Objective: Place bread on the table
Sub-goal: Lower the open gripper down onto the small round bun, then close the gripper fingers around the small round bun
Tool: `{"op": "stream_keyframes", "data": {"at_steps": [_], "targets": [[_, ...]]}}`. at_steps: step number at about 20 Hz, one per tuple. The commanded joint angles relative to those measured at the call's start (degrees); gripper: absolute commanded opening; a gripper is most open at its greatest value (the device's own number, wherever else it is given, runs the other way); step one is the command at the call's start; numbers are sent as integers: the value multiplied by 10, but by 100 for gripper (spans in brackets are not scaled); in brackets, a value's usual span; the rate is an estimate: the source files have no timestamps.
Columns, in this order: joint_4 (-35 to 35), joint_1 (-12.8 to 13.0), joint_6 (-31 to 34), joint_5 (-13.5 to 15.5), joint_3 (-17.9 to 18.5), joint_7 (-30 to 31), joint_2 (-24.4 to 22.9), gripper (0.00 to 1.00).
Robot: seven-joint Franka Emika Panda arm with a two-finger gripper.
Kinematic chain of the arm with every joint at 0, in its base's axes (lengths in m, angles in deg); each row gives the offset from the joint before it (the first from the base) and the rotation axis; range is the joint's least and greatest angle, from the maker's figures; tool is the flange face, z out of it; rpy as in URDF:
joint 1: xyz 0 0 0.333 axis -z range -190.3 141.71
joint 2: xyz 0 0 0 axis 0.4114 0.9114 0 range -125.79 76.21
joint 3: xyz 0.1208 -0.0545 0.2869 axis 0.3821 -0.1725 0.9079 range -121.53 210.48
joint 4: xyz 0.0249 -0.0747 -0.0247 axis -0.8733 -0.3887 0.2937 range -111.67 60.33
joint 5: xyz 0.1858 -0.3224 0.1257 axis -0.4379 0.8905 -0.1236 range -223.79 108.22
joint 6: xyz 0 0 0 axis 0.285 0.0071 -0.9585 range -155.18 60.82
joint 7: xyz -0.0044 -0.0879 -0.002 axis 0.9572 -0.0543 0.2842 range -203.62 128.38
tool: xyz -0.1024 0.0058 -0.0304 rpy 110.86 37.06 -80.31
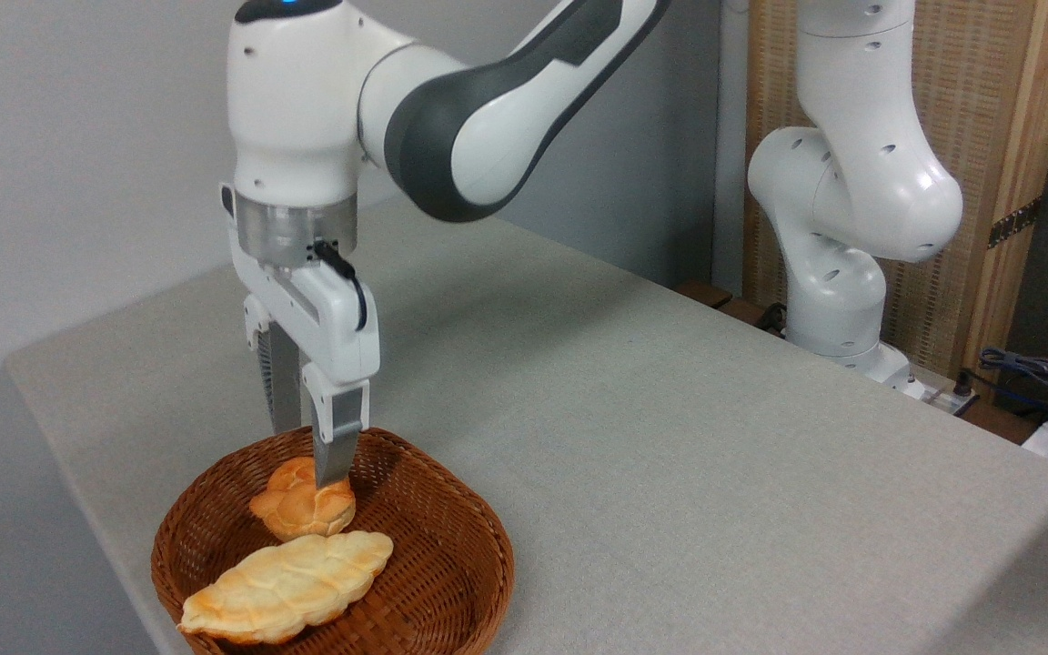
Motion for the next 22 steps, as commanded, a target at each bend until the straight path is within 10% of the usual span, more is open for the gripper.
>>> {"op": "stream_keyframes", "data": {"at_steps": [1, 13, 18, 22], "targets": [[4, 1, -26, 4, -1, 6, 20, 100], [5, 8, -54, 2, -2, 2, 64, 99], [5, 7, -53, 4, 0, -21, 63, 42], [5, 6, -52, 5, 3, -22, 62, 38]]}}
